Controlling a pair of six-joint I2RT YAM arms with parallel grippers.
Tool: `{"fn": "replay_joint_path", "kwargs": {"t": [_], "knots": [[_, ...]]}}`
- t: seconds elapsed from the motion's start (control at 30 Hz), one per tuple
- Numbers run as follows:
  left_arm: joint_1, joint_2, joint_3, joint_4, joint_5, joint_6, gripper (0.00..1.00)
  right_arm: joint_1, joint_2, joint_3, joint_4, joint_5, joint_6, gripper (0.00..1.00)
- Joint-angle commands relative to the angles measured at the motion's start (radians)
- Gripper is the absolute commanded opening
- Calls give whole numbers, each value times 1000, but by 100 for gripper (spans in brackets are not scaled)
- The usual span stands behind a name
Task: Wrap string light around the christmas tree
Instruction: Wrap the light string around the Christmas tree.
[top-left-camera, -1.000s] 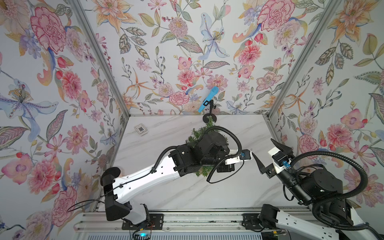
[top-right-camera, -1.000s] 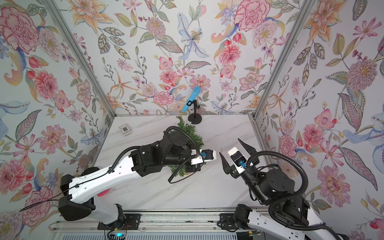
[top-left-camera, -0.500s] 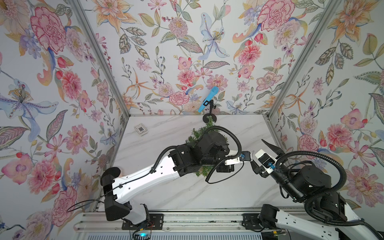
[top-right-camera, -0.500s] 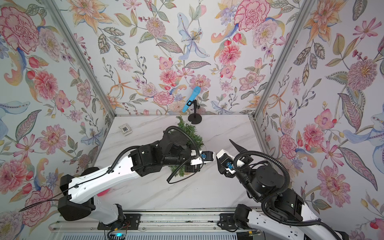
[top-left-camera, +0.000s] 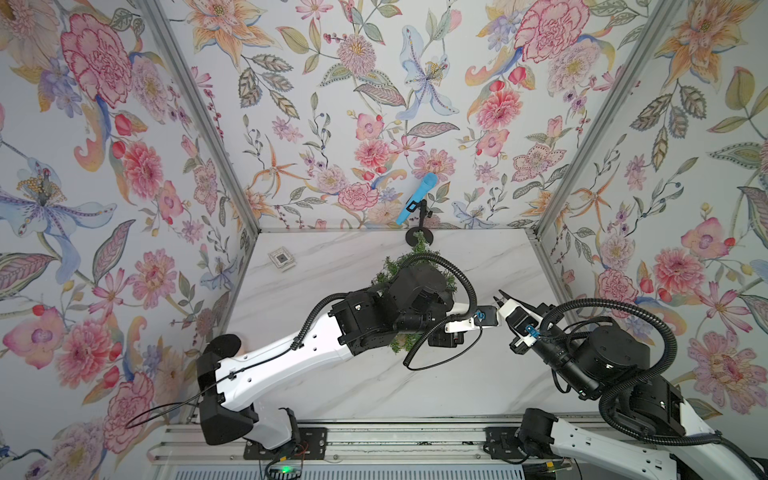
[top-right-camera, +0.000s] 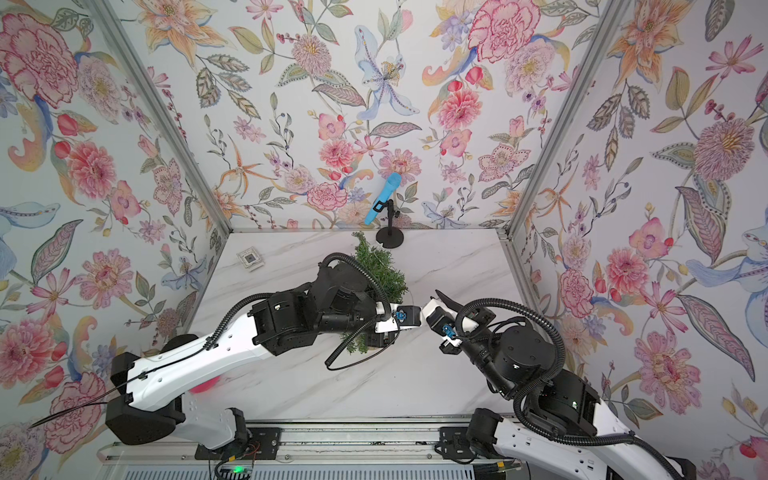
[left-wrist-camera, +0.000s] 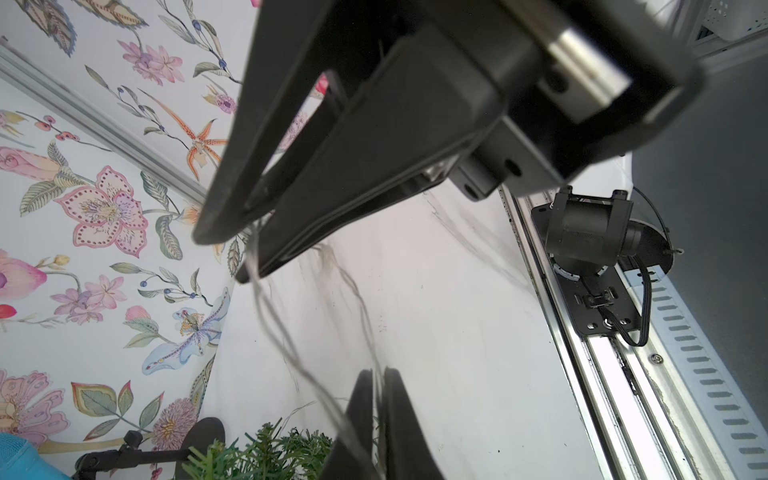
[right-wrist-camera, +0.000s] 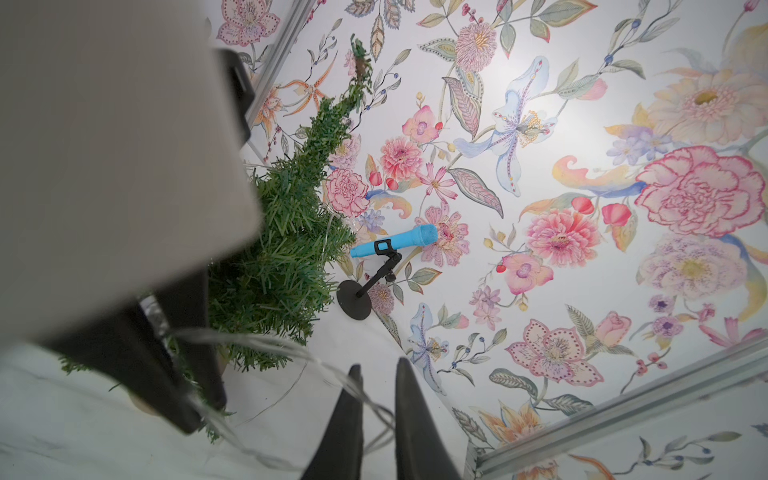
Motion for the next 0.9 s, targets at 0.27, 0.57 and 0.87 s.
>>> {"fn": "replay_joint_path", "kwargs": {"t": [0.27, 0.57, 0.87], "knots": [[-5, -192, -185, 321, -23, -26, 100, -34, 9, -8, 89, 80, 157, 0], [215, -272, -177, 477, 128, -267, 100, -294, 144, 61, 118, -50, 422, 0], [548, -272, -188, 664, 178, -573, 96, -716, 437, 236, 117, -533, 761, 0]]}}
